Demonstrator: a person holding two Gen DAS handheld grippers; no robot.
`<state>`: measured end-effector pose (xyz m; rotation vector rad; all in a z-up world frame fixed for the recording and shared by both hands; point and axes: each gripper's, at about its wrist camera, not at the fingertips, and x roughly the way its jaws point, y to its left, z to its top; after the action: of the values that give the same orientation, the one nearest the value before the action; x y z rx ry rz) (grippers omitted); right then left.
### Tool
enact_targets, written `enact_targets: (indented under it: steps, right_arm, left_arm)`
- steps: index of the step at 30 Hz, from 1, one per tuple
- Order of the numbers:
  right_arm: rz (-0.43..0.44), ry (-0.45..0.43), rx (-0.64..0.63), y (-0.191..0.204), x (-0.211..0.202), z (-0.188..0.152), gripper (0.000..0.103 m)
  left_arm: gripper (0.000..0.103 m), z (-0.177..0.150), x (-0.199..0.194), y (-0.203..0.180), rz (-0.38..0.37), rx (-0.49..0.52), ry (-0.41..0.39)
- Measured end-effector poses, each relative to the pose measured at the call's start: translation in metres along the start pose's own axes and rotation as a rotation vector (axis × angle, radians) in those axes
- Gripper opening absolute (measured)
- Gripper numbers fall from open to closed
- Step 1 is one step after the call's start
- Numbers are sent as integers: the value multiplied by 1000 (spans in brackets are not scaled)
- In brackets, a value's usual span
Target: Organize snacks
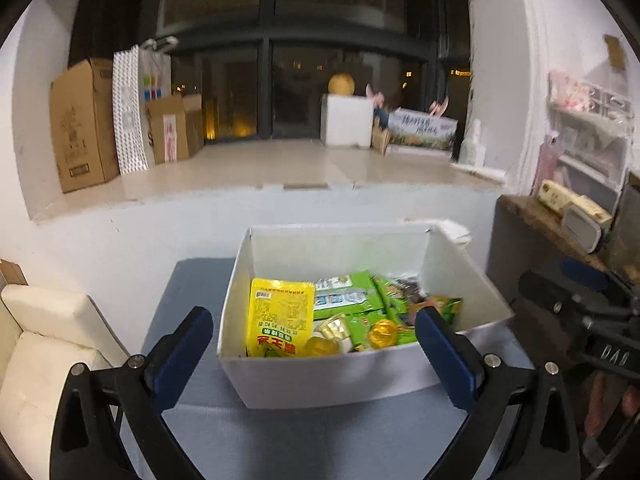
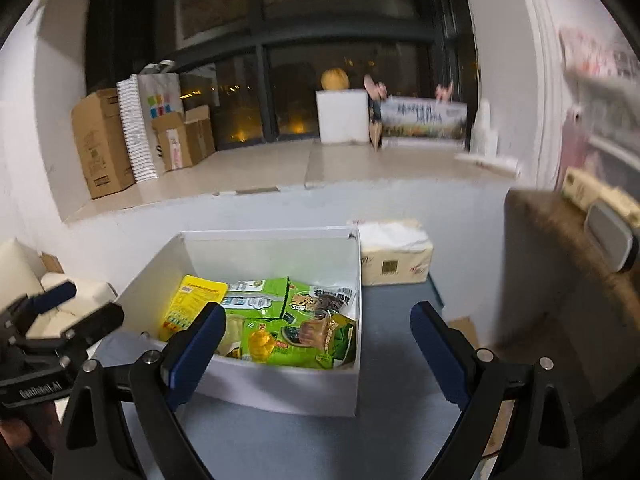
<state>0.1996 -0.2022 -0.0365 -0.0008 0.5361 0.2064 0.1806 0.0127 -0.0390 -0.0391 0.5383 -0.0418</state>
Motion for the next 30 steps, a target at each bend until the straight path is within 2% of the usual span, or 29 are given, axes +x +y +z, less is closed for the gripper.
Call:
enact_targets:
  steps: [2, 3, 5, 10, 11, 13, 15, 18, 21, 24, 30]
  right_arm:
    - [-4, -1, -18, 5, -21, -5, 97]
    - [-3, 7, -16, 6, -26, -7, 97]
    - [23, 11, -26, 9, -43, -13, 97]
    - [80, -1, 2, 13, -80, -30, 98]
    - [112, 27, 33, 13, -85, -37, 103]
    - [178, 43, 64, 14, -95, -48, 103]
    - [203, 45, 80, 17, -104, -59, 103]
    - [216, 70, 115, 22, -114, -77, 103]
    - [221, 98, 85, 29, -122, -91, 103]
    - [187, 91, 68, 31, -130, -93, 103]
    - [193, 87, 38, 36, -139, -88, 103]
  left_arm:
    - [103, -3, -25, -2, 32, -10, -35]
    - [103, -6, -42, -4, 76, -10, -63]
    - [103, -10, -61, -7, 117, -4, -68]
    - [103, -32, -110, -10, 47, -44, -17]
    - [103, -36, -117, -11, 46, -50, -9]
    - [103, -46, -130, -15, 61, -49, 5]
    - [103, -58, -141, -21, 87, -28, 29]
    - [103, -74, -159, -23, 73, -60, 33]
    - [103, -82, -167, -21, 55, -72, 45]
    - [103, -84, -174, -20, 59, -69, 53]
    - [103, -85, -188, -16, 61, -65, 53]
